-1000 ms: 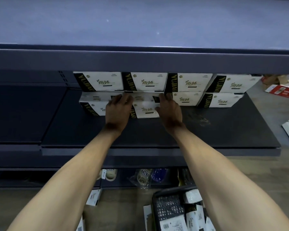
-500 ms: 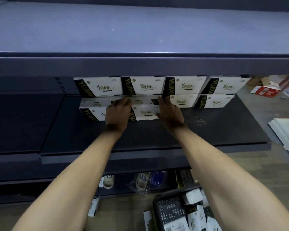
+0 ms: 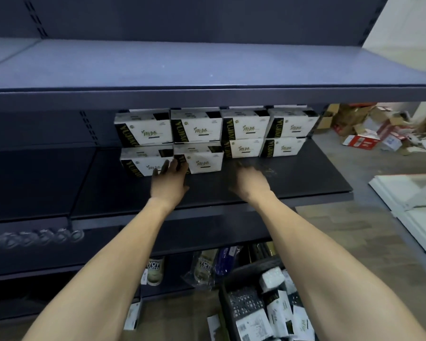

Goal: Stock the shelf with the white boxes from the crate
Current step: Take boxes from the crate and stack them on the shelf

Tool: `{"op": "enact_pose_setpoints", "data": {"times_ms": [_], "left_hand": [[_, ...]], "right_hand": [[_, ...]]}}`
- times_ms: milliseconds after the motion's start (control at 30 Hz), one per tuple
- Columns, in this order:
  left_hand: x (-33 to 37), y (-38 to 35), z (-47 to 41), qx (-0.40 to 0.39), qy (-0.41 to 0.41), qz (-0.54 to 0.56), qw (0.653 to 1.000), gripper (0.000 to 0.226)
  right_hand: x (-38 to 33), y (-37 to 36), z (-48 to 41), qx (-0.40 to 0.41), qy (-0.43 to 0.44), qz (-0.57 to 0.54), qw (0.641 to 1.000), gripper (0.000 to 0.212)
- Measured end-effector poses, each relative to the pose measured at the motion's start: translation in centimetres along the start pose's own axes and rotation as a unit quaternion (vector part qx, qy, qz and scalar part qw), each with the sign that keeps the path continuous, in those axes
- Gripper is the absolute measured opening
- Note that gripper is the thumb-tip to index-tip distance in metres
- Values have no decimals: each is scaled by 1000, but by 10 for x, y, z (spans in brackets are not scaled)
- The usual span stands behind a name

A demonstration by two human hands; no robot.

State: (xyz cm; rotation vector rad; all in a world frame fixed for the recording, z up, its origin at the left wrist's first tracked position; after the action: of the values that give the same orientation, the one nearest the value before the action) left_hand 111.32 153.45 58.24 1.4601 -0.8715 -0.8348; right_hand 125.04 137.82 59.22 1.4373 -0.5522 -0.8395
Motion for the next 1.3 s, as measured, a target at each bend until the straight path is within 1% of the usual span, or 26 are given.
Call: {"op": "enact_pose_setpoints", "data": {"times_ms": [133,233,433,633,800,967,1133,1300], "left_hand": [[40,10,23,13,5,8,1000,63],[87,3,48,7,22,-10,1000,58],[195,-38,102,-25,34,15,999,54],[270,-82,150,-68,27,18,997,47],[298,-124,187,-127,18,30,991,47],[309,-172,224,-201,31,64,977,46],[313,-208,252,-255,47,91,961,48],[313,-223,236,-251,37,111,961,49]], "right_hand": [[32,8,29,3,23,-29,999,65],[72,3,60,-7,46,-26,999,65],[163,-27,116,-39,59,-1,997,59],[216,-75,161,-68,51,-33,996,58],[259,-137,207,-147,8,-54,988,59],[291,-187,243,-217,-47,-41,974,59],[302,-204,249,-233,-82,-28,969,64],[296,-215,241,-245,-93,-15,965,65]]}}
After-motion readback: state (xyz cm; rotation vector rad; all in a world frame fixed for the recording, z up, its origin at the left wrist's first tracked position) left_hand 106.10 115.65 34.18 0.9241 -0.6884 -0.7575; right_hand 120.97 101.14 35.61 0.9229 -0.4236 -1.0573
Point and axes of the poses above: each hand's wrist, its own z-axis away from the middle knuckle, its own y-axis out of the back of the hand, x = y × z, the point moved 6 cm from there along -z, towards the middle knuckle, and after that the axes turned 5 degrees about -y, right-handed, at the moved point
